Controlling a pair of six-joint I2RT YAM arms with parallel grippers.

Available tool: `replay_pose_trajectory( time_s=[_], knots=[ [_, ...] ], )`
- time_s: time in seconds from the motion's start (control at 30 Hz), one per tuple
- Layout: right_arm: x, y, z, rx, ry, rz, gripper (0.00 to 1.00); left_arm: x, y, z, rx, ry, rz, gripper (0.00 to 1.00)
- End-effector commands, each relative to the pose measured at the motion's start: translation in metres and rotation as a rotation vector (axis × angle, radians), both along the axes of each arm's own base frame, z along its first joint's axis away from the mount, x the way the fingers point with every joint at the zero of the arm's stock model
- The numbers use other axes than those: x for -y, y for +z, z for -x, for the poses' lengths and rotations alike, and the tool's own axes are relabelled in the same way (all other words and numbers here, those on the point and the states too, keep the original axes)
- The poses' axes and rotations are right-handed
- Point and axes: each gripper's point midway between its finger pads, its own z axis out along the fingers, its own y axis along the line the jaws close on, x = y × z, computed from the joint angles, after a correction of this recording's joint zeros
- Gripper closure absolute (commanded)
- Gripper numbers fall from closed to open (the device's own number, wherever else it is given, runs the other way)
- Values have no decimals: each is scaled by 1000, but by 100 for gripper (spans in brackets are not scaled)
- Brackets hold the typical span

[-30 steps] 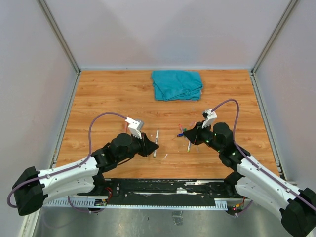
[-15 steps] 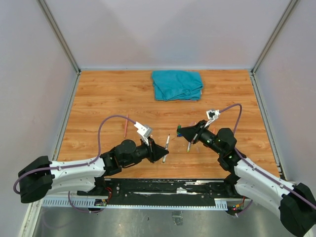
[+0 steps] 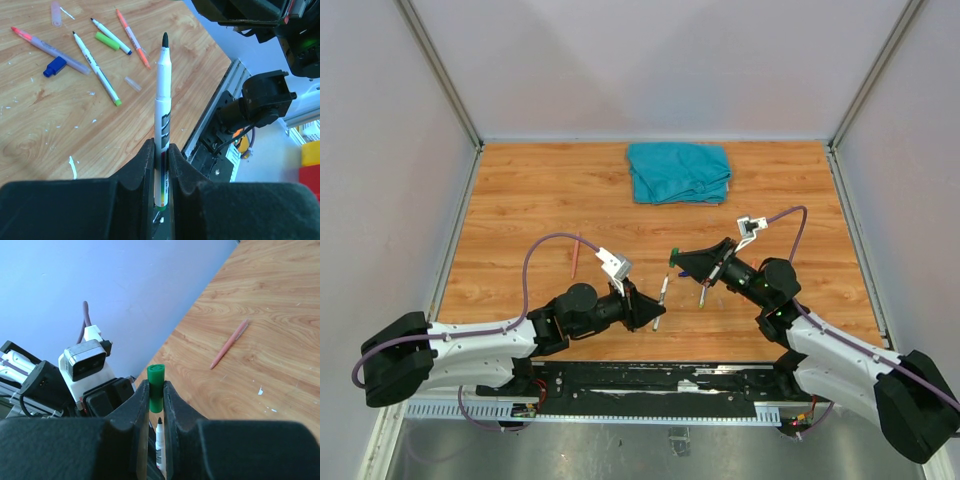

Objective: Insert the pens into the pen caps
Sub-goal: Insert the pen cap onto the pen.

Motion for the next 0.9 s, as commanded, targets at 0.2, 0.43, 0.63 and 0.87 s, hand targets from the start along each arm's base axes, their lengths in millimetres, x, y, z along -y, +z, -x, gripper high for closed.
replay_pose_trajectory(
  time_s=[0.2,0.43,0.63,0.87],
  knots=[
    [-5,13,9,20,56,-58,99,2,17,1,52,-9,38,100],
    [-12,7,13,2,96,-45,99,2,19,1,53,-8,39,99],
    [-14,3,16,-4,117,-35,99,2,22,-1,60,1,40,99],
    [-15,-1,20,-8,138,-27,99,3,22,-1,57,-1,37,100]
  ],
)
